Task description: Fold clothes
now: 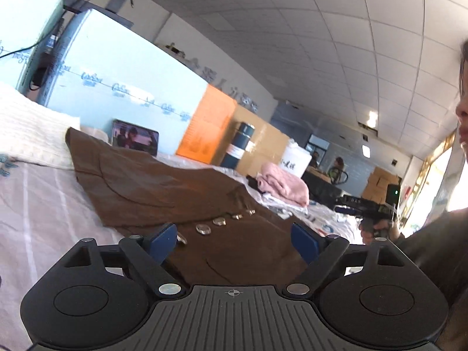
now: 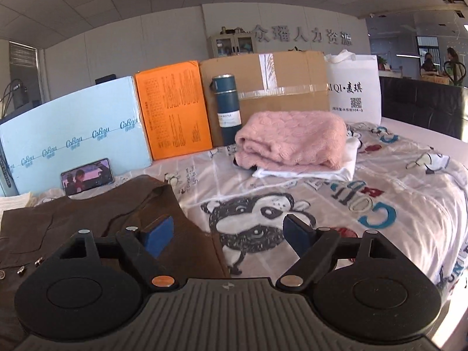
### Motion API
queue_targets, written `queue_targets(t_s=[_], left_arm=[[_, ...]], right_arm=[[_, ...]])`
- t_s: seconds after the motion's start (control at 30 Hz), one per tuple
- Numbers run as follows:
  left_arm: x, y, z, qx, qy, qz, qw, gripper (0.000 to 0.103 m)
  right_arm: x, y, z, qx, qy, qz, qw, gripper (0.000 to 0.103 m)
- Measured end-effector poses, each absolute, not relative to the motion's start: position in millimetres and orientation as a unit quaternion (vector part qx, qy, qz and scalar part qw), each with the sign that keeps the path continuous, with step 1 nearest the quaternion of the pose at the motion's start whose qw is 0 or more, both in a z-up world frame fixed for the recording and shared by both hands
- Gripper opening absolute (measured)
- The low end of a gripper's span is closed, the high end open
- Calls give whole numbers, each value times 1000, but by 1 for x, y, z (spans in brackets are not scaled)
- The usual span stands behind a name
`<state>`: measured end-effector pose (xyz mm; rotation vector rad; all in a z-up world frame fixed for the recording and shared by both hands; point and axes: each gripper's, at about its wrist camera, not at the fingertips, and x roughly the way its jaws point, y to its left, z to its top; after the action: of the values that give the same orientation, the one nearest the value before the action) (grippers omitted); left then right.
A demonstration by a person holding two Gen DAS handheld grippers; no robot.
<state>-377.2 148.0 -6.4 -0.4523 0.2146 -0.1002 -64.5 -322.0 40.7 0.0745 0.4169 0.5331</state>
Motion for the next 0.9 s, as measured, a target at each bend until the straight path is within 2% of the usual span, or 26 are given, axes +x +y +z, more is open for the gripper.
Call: queue_targets(t_s=[0.13,0.3,0.6,0.77,0.83,0.87,0.9], left_arm=[[-353,175,2,-259,95,53,960,93],[-311,223,-8,-340,137,187,911,93],[-255,251,-19,-337,185,217,897,93],[-242,252,-26,-340,166,197,905,91],[-237,245,-27,-336,163,183,910,87],[-234,240,-26,-326,169,181,912,80],[-230,236,-26,-315,178,181,915,65]], right_arm=[[-11,-290,43,50,228,313,921,85],[63,-244,43,70,272,383,880,86],[164,-159,2,92,362,466,802,85],[181,-120,-21,76,398,504,762,85],[178,-114,-25,67,393,503,767,84],[177,-114,-25,65,388,503,769,82],[175,-114,-26,63,383,503,772,76]])
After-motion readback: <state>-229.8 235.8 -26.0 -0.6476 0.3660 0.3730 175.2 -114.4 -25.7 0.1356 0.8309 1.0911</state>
